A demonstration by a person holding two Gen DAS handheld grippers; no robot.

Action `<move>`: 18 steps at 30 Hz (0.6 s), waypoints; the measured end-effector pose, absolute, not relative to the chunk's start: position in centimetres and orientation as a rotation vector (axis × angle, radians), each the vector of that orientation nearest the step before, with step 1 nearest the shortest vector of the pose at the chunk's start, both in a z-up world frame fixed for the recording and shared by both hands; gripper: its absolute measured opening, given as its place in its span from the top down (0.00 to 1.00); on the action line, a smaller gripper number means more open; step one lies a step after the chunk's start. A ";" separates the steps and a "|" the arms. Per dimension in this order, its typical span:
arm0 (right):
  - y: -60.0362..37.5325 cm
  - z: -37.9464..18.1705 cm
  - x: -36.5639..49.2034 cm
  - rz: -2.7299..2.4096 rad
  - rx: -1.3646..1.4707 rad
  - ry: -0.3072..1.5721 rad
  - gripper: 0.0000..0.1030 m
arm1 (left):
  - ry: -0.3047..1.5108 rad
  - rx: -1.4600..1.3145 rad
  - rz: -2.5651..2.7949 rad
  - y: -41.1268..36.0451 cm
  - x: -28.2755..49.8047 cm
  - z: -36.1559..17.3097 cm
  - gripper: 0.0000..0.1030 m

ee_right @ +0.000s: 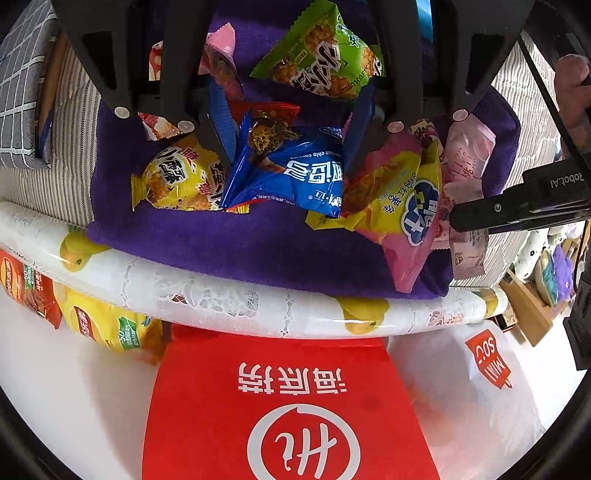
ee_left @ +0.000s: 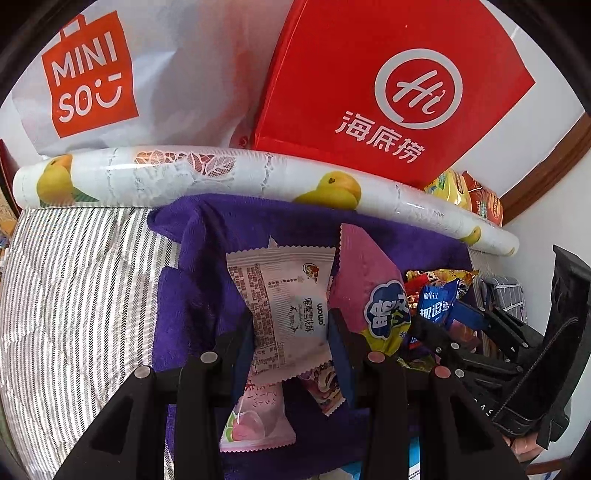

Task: Organize snacks
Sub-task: 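Open both grippers to drop the candy packet and blue bag onto the towel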

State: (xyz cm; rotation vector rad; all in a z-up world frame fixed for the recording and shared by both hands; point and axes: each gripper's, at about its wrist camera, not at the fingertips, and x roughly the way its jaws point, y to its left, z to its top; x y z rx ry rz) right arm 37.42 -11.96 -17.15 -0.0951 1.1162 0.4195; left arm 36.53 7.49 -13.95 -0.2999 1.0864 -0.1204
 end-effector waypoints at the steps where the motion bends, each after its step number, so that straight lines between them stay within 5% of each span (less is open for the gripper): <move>1: -11.9 -17.2 37.4 0.418 -0.102 1.115 0.46 | 1.088 -0.300 -0.120 7.4 36.6 -14.0 0.64; 18: -10.9 -16.9 37.2 0.432 -0.147 1.084 0.38 | 1.111 -0.250 -0.133 6.9 36.7 -14.0 0.64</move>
